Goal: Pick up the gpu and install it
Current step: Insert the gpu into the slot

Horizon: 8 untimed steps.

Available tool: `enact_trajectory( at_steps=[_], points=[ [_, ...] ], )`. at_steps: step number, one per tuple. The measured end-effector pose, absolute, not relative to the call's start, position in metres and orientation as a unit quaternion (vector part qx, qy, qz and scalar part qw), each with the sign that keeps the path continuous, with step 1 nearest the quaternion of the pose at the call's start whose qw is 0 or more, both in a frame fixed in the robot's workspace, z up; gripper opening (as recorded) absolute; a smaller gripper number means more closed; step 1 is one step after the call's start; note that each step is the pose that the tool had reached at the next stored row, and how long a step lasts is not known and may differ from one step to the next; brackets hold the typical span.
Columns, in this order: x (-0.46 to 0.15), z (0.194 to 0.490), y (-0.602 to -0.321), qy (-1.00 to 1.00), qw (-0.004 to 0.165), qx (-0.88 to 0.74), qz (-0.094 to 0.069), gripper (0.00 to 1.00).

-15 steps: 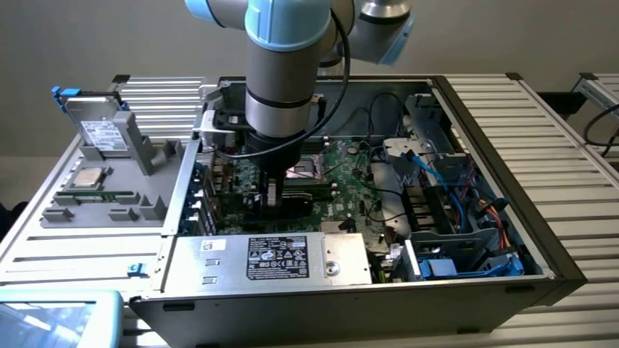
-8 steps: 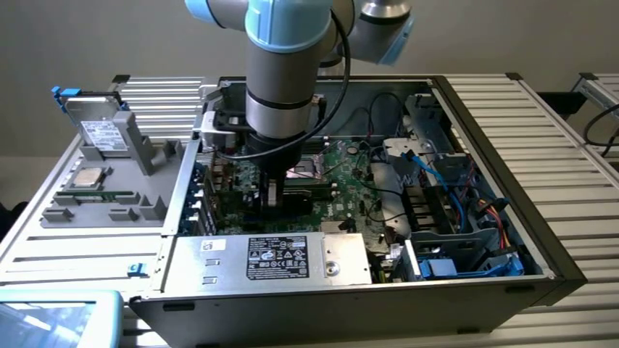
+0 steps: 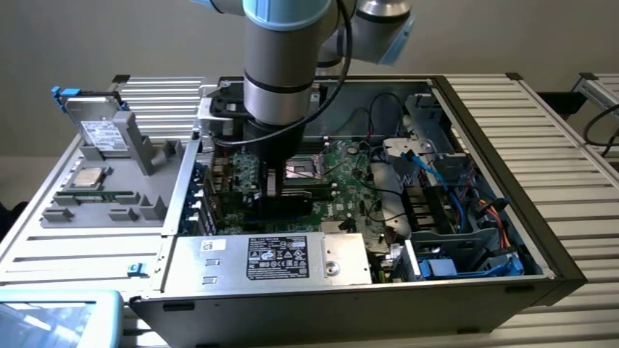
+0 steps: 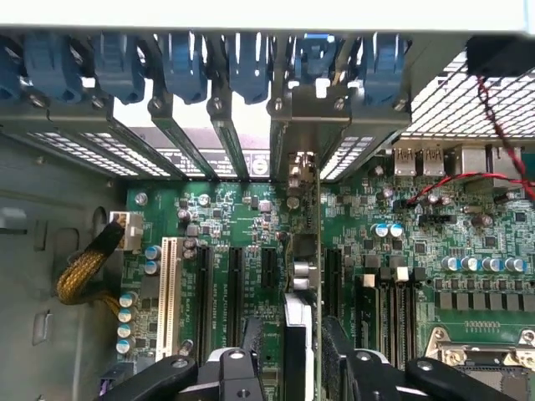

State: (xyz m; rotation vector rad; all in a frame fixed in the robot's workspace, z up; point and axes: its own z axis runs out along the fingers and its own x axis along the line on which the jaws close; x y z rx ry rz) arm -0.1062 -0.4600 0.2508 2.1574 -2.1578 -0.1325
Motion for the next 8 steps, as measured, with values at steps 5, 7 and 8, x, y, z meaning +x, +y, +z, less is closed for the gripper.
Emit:
enact_trajectory(
  at_steps=[5,7,8],
  points=[
    [-0.106,0.269,-0.460,-0.706,0.044,0.706,-0.042,0.42],
    [-0.106,0.275,-0.460,-0.706,0.045,0.705,-0.041,0.42],
    [-0.106,0.277,-0.460,-0.706,0.045,0.705,-0.040,0.42]
  ],
)
